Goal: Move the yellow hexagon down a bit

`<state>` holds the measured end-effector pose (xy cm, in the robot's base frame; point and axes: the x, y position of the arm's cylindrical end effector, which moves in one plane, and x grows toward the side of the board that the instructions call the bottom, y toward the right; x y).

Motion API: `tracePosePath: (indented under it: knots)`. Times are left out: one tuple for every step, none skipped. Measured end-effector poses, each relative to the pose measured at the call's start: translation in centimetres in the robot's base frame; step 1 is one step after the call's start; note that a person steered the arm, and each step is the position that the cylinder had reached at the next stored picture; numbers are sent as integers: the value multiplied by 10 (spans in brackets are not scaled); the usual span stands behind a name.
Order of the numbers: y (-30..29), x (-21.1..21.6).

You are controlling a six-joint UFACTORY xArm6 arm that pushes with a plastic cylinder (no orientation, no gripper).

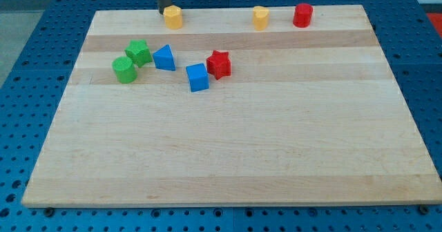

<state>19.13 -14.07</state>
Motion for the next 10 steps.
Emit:
tracePosePath:
  knots:
    - [0,0]
    - [0,0]
    - [3,0]
    - [7,2]
    - [9,2]
    - [11,6]
    - [16,14]
    - [17,12]
    - [27,1]
    - [85,1]
